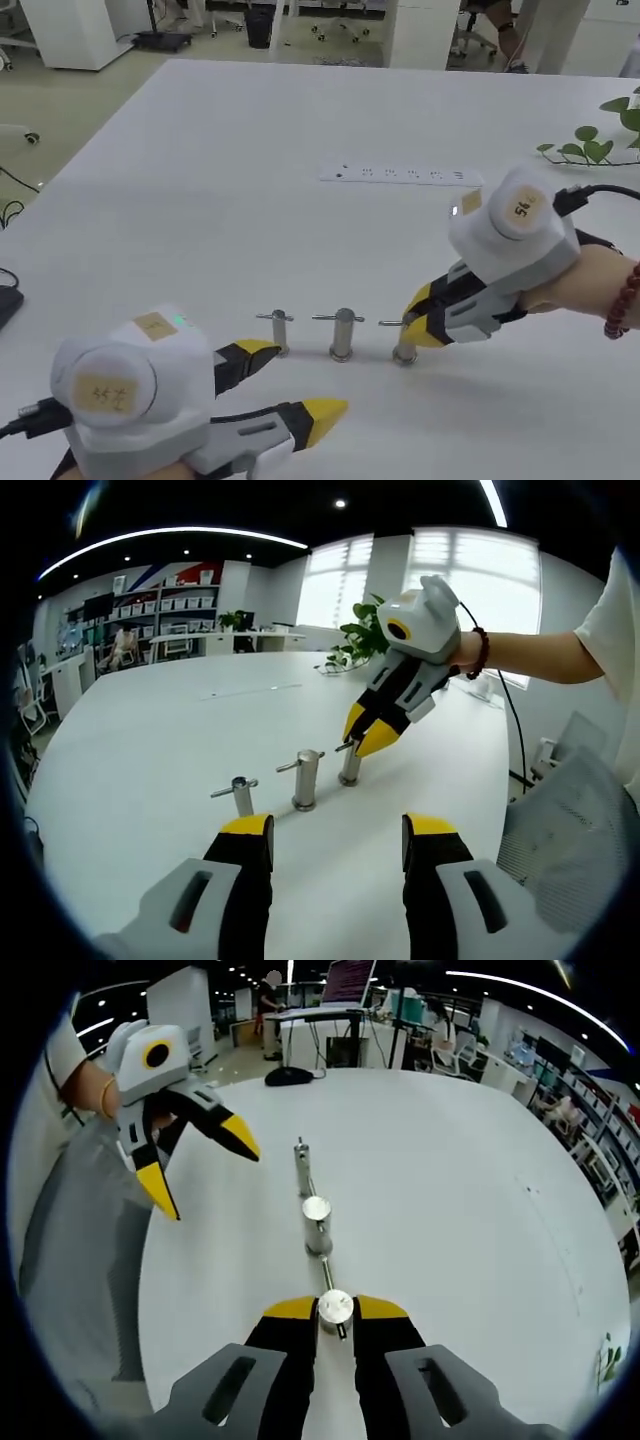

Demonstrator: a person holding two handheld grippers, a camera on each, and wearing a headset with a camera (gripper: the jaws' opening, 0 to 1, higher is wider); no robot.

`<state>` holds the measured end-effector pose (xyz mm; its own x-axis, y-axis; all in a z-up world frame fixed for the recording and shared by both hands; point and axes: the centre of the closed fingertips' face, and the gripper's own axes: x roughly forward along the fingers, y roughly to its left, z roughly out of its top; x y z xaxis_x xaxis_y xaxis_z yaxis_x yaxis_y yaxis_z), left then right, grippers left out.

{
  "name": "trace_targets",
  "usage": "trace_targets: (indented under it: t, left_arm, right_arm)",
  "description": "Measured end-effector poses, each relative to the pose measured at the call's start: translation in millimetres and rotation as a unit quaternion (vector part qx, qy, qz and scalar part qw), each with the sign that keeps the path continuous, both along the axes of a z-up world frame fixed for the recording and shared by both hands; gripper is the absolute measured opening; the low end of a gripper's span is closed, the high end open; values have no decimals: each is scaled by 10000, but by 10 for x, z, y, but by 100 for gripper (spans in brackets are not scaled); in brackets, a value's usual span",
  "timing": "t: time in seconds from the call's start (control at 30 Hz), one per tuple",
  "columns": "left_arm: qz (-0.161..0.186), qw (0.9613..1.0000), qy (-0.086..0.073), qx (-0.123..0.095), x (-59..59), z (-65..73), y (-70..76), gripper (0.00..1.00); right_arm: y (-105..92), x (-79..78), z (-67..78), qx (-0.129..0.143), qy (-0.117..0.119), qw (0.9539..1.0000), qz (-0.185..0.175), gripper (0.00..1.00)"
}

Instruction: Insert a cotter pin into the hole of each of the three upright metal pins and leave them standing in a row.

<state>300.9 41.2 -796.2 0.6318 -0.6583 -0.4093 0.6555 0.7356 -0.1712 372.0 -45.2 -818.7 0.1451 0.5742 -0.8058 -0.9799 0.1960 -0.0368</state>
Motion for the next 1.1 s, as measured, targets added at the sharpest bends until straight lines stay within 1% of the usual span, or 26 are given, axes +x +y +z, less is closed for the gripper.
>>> trace_targets:
  t: [0.17, 0.27, 0.4, 0.57, 0.77, 0.83, 0.97, 1.1]
  left_arm:
    - [14, 10000, -15, 12, -7, 10, 21, 51]
    - [12, 10000, -14, 18, -12, 10, 30, 51]
    - [5, 10000, -7, 51, -19, 6, 36, 51]
    - [15, 10000, -6, 61, -24, 5, 54, 51]
    - [43, 10000, 23, 77, -33, -3, 69, 51]
    - [45, 10000, 15, 84, -36, 3, 72, 52]
    - [50, 9999, 10, 98, -34, 12, 84, 53]
    - [47, 9999, 33, 139, -33, 9, 111, 54]
  right_arm:
    - [-6, 5, -9, -7, 21, 10000, -17, 14]
    - [-1, 0, -6, 37, 52, 10000, -31, 14]
    - [4, -20, -1, 35, 66, 10000, 43, 14]
    - [9, -52, -5, 23, 158, 9998, 76, 14]
    - [17, -53, -15, 21, 83, 9998, 152, 15]
    - [17, -55, -27, 26, 93, 9998, 153, 17]
    - [24, -53, -52, 115, 146, 9998, 69, 20]
    - [23, -48, -3, 237, 138, 9996, -75, 22]
